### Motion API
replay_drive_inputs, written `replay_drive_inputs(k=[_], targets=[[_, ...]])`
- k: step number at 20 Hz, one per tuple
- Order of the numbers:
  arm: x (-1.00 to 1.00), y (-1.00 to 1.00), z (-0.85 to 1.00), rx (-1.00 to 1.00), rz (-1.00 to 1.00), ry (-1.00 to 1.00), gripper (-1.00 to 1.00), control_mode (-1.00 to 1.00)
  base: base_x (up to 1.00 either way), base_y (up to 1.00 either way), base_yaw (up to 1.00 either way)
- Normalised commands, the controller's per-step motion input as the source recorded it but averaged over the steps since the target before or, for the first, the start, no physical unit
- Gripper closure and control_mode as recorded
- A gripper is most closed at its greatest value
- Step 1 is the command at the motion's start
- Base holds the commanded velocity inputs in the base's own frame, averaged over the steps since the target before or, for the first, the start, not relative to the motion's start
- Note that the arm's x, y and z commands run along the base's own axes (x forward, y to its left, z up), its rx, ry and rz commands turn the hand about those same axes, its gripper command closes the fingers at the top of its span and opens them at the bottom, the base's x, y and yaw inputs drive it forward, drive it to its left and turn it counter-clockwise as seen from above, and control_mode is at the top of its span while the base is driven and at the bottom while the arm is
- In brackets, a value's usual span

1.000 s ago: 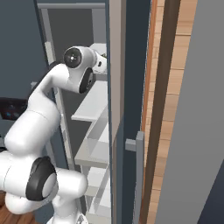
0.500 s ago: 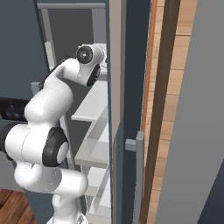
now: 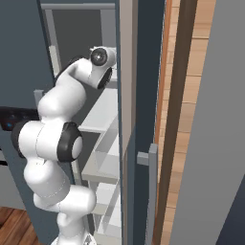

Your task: Move the salami and asparagus from the second highest shelf to the top shelf to make space. Then, place the pitcher from the counter on the cleared second highest shelf.

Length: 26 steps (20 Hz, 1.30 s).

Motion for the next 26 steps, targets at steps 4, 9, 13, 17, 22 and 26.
replay_drive_inputs(k=[4, 9, 13, 17, 22, 26], targets=[[0.00, 0.01, 0.00, 0.00, 0.06, 0.00, -1.00, -1.00, 0.00, 0.00, 0.00], [-0.25, 0.01, 0.13, 0.00, 0.02, 0.00, -1.00, -1.00, 0.00, 0.00, 0.00], [-0.57, 0.06, 0.48, -0.04, 0.00, 0.04, -1.00, -1.00, 0.00, 0.00, 0.00], [-0.73, 0.07, 0.74, -0.10, 0.00, 0.17, -1.00, -1.00, 0.00, 0.00, 0.00], [-0.98, 0.27, 0.15, -0.21, 0.00, 0.19, -1.00, -1.00, 0.00, 0.00, 0.00], [-1.00, 0.08, -0.36, -0.18, 0.00, -0.02, -1.00, -1.00, 0.00, 0.00, 0.00]])
